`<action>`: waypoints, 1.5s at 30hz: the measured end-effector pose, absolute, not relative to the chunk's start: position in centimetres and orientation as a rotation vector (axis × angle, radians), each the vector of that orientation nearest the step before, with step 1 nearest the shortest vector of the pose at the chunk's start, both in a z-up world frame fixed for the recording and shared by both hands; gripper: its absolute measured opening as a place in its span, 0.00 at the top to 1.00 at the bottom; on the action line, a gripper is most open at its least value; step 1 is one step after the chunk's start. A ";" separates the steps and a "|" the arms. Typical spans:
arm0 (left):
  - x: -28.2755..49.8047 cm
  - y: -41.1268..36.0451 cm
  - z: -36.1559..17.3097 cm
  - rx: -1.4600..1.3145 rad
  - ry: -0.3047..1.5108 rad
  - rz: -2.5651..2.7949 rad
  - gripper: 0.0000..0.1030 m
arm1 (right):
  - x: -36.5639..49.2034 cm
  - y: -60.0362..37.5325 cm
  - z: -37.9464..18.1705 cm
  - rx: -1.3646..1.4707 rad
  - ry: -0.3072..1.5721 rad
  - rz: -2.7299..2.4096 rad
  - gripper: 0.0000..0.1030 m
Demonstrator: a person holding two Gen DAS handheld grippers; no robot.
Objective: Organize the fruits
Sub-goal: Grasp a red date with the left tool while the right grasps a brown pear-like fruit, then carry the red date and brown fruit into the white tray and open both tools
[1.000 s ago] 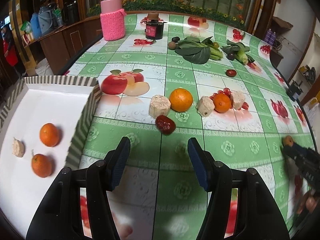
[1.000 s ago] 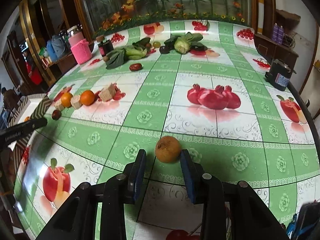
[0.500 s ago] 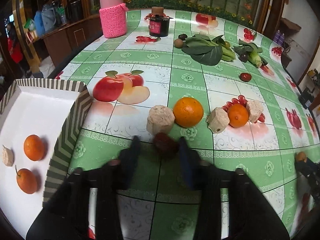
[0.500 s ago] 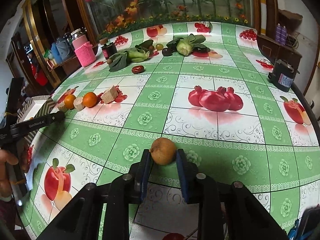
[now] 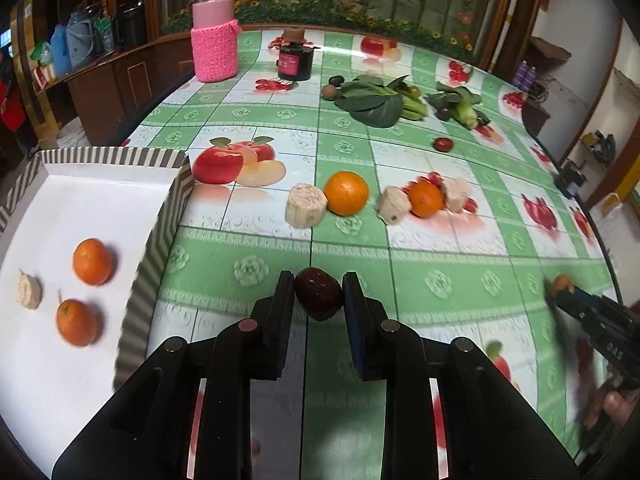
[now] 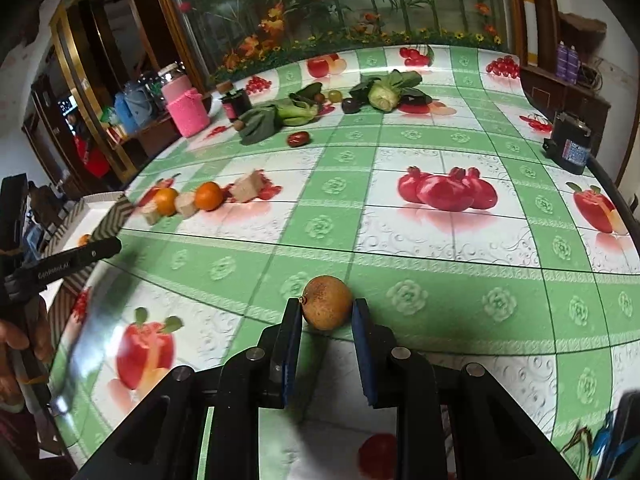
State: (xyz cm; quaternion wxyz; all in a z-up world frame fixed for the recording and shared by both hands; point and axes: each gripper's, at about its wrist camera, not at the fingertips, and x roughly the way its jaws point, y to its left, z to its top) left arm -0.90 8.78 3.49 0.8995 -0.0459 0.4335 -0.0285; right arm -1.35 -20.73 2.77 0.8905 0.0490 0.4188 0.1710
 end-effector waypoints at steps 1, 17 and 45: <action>-1.3 8.8 3.6 -0.091 0.894 -0.061 0.77 | -1.6 -20.5 2.9 0.109 0.867 0.365 0.76; -7.4 14.7 7.0 -0.127 0.801 -0.002 0.77 | -3.5 -12.4 5.3 0.112 0.833 0.571 0.76; -11.7 26.7 5.6 -0.095 0.779 0.284 0.77 | -3.8 5.4 7.2 -0.085 0.835 0.849 0.76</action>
